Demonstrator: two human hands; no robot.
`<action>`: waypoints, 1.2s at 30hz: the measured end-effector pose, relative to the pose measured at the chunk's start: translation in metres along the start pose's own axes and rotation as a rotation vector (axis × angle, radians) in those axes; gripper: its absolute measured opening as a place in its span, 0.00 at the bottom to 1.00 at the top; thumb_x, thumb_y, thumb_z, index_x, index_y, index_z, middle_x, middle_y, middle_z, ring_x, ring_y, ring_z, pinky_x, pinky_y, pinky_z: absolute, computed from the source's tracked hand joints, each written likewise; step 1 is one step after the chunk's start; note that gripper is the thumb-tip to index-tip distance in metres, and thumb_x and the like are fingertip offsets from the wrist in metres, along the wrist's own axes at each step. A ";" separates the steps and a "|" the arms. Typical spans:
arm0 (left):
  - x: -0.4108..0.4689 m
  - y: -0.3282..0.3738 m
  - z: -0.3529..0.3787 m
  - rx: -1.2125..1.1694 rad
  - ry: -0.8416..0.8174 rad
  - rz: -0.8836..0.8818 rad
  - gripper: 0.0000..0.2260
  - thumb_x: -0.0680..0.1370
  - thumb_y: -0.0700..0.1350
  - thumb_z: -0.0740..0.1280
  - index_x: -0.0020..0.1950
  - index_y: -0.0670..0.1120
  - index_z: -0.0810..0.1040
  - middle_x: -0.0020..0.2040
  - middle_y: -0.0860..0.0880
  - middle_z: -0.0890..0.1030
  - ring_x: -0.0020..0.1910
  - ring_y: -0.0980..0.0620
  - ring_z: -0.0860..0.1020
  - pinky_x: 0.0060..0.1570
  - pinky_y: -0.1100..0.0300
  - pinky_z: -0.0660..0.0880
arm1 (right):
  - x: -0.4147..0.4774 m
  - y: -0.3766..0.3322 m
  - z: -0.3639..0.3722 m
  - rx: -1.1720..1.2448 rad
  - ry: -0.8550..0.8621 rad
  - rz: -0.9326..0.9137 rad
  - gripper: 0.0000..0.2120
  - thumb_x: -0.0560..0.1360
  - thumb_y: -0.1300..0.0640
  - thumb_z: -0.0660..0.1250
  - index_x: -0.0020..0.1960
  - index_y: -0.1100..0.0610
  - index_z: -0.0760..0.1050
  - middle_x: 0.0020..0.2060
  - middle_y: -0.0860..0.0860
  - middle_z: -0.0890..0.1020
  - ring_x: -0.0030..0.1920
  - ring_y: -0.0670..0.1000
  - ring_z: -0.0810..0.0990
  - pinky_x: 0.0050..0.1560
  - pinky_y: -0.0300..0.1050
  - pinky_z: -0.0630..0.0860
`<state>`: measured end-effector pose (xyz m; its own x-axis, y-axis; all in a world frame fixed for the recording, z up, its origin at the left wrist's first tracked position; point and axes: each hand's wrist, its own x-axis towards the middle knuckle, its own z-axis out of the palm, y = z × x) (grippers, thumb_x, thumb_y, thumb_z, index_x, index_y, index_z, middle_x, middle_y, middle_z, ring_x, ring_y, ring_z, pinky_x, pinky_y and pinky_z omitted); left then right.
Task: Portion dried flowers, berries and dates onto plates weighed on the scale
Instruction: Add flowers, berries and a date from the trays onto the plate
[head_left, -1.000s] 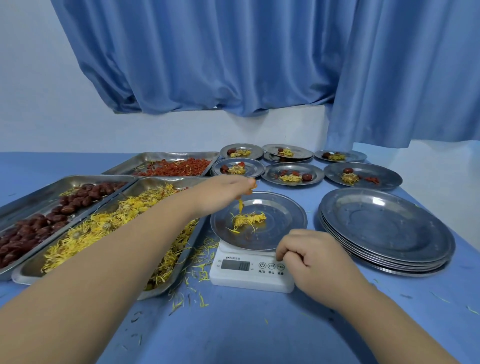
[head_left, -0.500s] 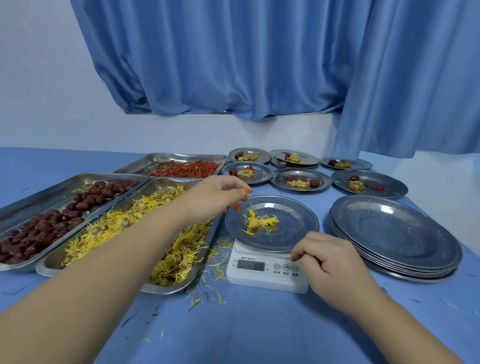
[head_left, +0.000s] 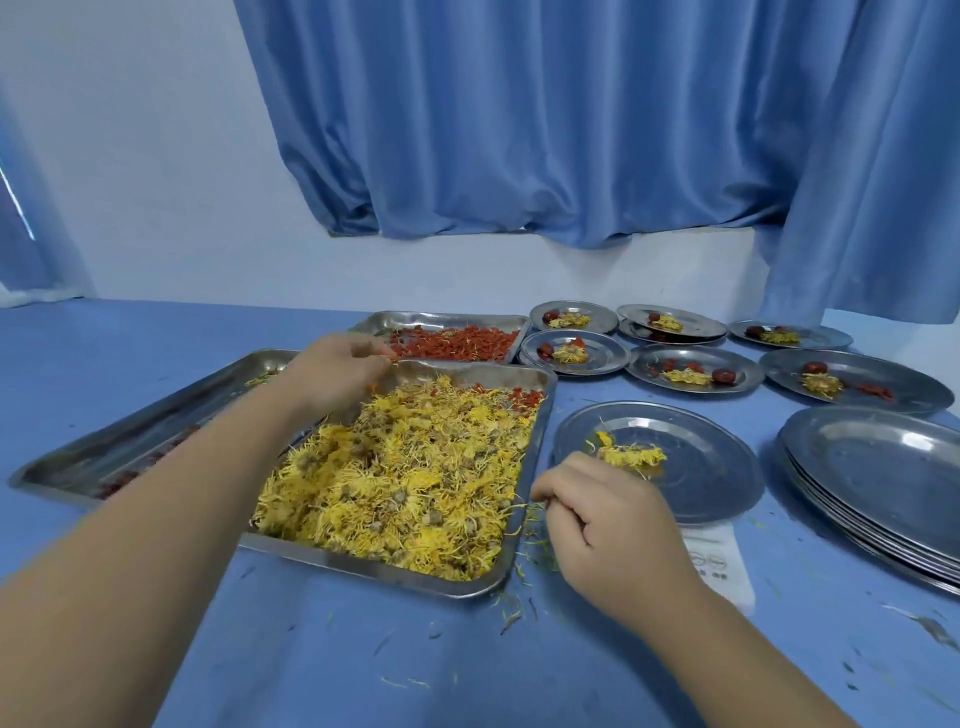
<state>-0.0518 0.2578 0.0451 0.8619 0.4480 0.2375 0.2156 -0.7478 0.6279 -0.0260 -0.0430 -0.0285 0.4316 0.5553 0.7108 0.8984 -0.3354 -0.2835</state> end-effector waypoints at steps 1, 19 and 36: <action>0.003 -0.013 -0.010 0.019 0.042 -0.031 0.06 0.81 0.50 0.63 0.49 0.55 0.80 0.42 0.54 0.81 0.36 0.56 0.77 0.34 0.62 0.69 | -0.002 0.000 0.003 -0.045 -0.021 -0.019 0.14 0.70 0.58 0.54 0.39 0.54 0.79 0.32 0.45 0.76 0.32 0.48 0.75 0.28 0.44 0.73; 0.006 -0.117 -0.028 0.441 -0.174 -0.330 0.21 0.76 0.29 0.58 0.60 0.47 0.80 0.59 0.46 0.81 0.53 0.50 0.75 0.59 0.54 0.71 | -0.009 0.010 0.012 -0.005 -0.055 -0.022 0.14 0.71 0.58 0.55 0.39 0.53 0.80 0.33 0.43 0.77 0.33 0.44 0.75 0.29 0.41 0.73; -0.002 -0.127 -0.037 0.480 0.003 -0.376 0.12 0.75 0.35 0.65 0.53 0.47 0.84 0.58 0.46 0.81 0.54 0.46 0.77 0.54 0.55 0.73 | -0.011 0.015 0.010 0.038 -0.023 0.004 0.14 0.71 0.58 0.56 0.39 0.54 0.80 0.32 0.42 0.76 0.32 0.44 0.75 0.28 0.44 0.75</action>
<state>-0.0978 0.3702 -0.0080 0.6855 0.7251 0.0664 0.6885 -0.6752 0.2649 -0.0166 -0.0465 -0.0466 0.4364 0.5713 0.6951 0.8990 -0.3088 -0.3106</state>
